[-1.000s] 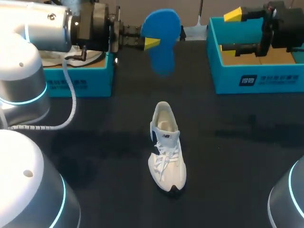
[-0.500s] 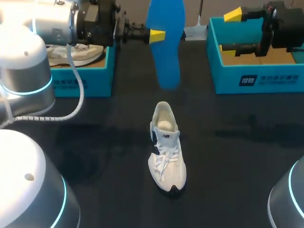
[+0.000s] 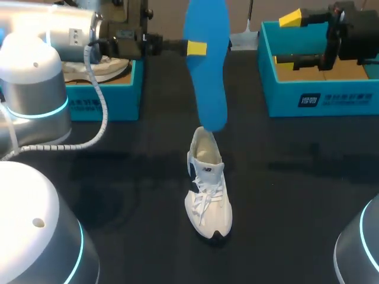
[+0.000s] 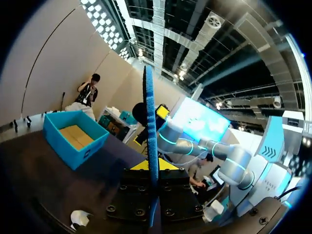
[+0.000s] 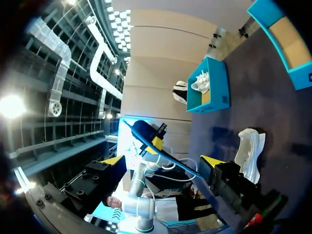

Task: Take the shoe out of the shoebox, open the shoe tongue, remove and reinsert the insole, then place the shoe into the shoebox

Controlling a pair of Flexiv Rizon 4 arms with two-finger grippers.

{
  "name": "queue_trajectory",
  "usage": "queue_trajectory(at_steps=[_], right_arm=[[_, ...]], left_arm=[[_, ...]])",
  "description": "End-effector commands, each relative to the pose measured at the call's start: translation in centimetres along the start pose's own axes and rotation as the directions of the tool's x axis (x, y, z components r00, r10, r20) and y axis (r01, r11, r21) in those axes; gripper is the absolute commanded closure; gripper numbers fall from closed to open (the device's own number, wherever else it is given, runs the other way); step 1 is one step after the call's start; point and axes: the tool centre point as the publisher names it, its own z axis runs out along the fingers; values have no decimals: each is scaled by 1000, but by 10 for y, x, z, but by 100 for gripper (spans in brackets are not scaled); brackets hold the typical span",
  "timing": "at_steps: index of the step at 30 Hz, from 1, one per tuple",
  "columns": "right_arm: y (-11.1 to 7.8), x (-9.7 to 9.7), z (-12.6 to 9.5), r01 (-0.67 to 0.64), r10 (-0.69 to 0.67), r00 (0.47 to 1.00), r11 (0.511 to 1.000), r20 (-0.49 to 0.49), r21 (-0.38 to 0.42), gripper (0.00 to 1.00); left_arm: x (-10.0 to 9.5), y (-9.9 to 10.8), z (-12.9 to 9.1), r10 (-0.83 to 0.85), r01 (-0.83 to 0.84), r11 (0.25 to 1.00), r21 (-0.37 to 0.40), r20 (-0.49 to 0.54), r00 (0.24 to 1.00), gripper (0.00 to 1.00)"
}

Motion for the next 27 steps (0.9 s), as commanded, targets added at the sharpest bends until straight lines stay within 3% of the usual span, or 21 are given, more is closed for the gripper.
queue_trajectory(at_steps=[1,2,3,4,14,19,27], right_arm=[[0,-1,1,0,0,1000,1000,1,0,0],[0,-1,1,0,0,1000,1000,1,0,0],[0,-1,1,0,0,1000,1000,1,0,0],[0,-1,1,0,0,1000,1000,1,0,0],[0,0,1,13,-13,1000,1000,29,-14,0],[-6,5,2,40,-35,992,999,123,-36,0],[-13,22,7,77,-55,948,995,314,-57,0]], left_arm=[[-12,11,8,-846,848,530,-21,-93,526,100],[-13,12,8,-858,860,510,-25,-89,506,100],[-18,16,8,-891,895,444,-34,-116,438,100],[-20,17,8,-892,895,445,-32,-99,440,100],[-35,27,12,-970,972,219,-81,-129,208,100],[-37,24,13,-977,979,169,-118,-152,150,100],[-43,21,11,-973,975,178,-130,-171,154,100]])
